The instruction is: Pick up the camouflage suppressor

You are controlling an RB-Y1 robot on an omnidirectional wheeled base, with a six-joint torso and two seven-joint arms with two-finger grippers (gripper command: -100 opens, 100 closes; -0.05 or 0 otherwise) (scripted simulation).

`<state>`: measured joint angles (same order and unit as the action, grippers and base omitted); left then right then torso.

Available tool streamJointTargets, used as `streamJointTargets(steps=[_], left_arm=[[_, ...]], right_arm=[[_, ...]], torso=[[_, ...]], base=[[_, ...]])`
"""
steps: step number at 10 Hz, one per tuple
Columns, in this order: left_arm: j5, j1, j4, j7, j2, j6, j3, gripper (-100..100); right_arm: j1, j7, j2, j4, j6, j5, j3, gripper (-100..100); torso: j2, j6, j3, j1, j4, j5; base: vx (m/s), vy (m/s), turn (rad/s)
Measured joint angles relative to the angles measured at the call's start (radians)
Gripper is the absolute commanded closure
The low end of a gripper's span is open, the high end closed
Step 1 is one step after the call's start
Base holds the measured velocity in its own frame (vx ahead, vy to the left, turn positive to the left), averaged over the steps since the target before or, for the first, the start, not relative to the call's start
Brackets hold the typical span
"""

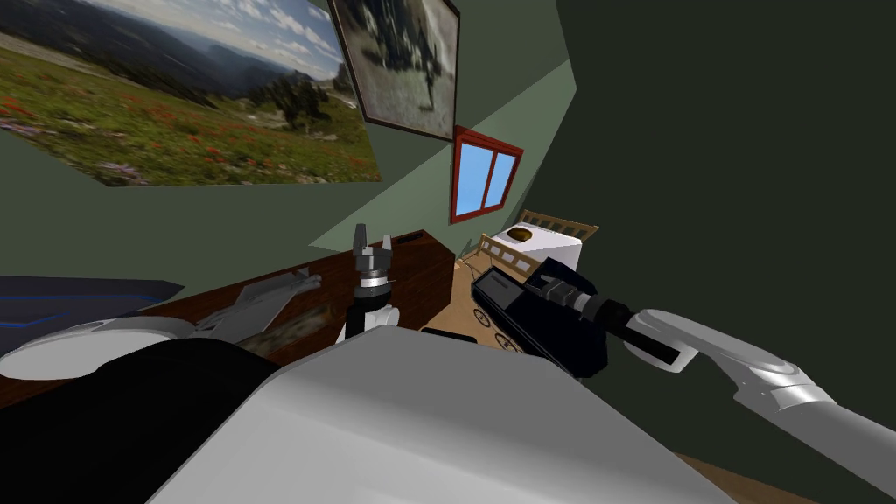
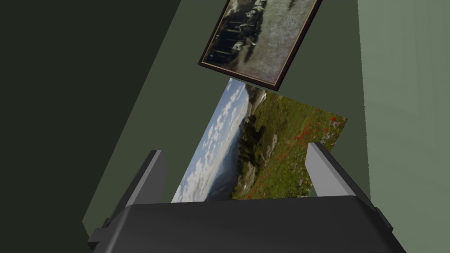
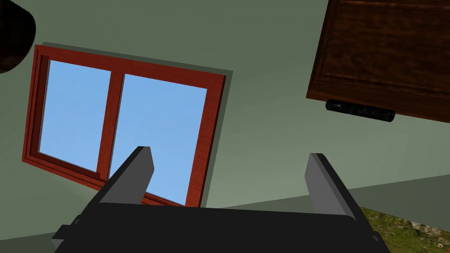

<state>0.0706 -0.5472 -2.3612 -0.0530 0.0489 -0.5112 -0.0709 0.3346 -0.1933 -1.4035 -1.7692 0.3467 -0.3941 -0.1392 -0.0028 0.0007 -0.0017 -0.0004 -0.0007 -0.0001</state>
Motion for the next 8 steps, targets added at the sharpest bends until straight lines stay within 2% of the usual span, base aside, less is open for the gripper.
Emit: streamJointTargets(steps=[1,3,6,8], left_arm=[[0.0,0.0,0.0,0.0,0.0,0.0,0.0,0],[0.0,0.0,0.0,0.0,0.0,0.0,0.0,0],[0.0,0.0,0.0,0.0,0.0,0.0,0.0,0],[0.0,0.0,0.0,0.0,0.0,0.0,0.0,0]], right_arm=[[0.002,0.002,-0.028,0.003,0.0,0.001,0.001,-100],[-0.012,0.01,-0.091,0.041,0.006,-0.002,-0.025,-100],[0.011,0.008,-0.169,0.068,0.015,0.001,-0.028,-100],[0.009,0.012,-0.215,0.099,0.028,0.001,-0.045,-100]], torso=[[0.001,0.0,0.001,0.0,0.0,0.0],[0.0,0.0,0.0,0.0,0.0,0.0],[0.001,0.0,0.001,0.0,0.0,0.0],[0.002,0.0,0.001,0.0,0.0,0.0]], base=[[0.045,-0.011,0.161],[0.032,-0.012,0.055],[0.031,-0.009,0.083],[0.028,-0.02,0.128]])
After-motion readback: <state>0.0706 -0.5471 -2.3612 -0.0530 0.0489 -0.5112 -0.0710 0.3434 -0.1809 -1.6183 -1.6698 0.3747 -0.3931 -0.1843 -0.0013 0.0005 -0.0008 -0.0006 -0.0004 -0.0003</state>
